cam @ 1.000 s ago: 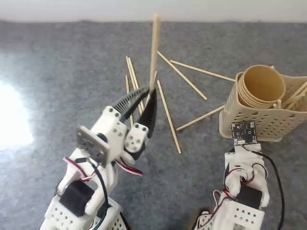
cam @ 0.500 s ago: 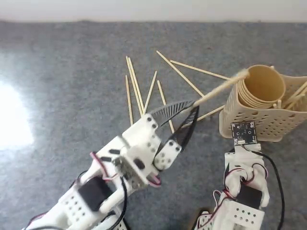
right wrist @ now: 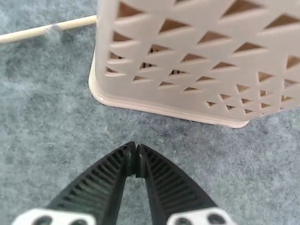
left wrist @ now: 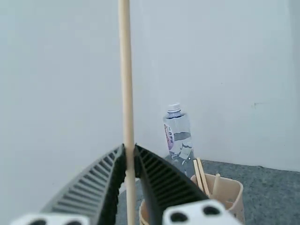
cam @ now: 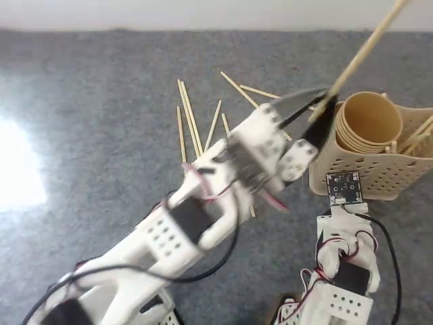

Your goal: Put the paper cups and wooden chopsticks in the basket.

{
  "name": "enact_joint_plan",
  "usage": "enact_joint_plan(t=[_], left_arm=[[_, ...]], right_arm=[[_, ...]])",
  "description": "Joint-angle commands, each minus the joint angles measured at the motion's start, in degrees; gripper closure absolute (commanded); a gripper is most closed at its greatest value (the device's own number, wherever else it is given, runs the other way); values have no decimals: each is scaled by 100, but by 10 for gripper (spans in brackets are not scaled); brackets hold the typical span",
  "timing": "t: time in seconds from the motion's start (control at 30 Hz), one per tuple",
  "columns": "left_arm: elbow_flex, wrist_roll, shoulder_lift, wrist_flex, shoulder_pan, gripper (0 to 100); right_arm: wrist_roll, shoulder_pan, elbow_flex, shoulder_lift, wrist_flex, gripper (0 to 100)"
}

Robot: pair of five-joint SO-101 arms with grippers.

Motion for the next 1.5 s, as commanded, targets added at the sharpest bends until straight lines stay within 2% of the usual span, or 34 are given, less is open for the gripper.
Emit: enact_joint_plan(t=[0.0, 0.47, 0.6, 0.7, 0.93, 1.2, 1.33, 1.47], left_arm=[[-1323, 62, 976, 237, 220, 989], [-5437, 9, 4826, 1178, 853, 989], [-6941, -501, 5829, 1275, 1310, 989], [-8040, -633, 6444, 1802, 1530, 989], [-9815, -624, 7886, 2374, 1371, 989], [-11055, -659, 8888, 2585, 1037, 989], [-11248, -668, 9029, 3244, 941, 988], [-11389, -985, 9046, 3824, 941, 987]], right_arm=[[88, -40, 97, -75, -110, 991], [97, -40, 97, -75, -101, 991], [97, -180, 97, -75, -101, 991], [105, -321, 97, -66, -57, 991], [105, -312, 97, -57, -40, 991], [105, -312, 97, -57, -40, 991], [105, -312, 97, -57, -40, 991], [105, -312, 97, -57, -40, 991]])
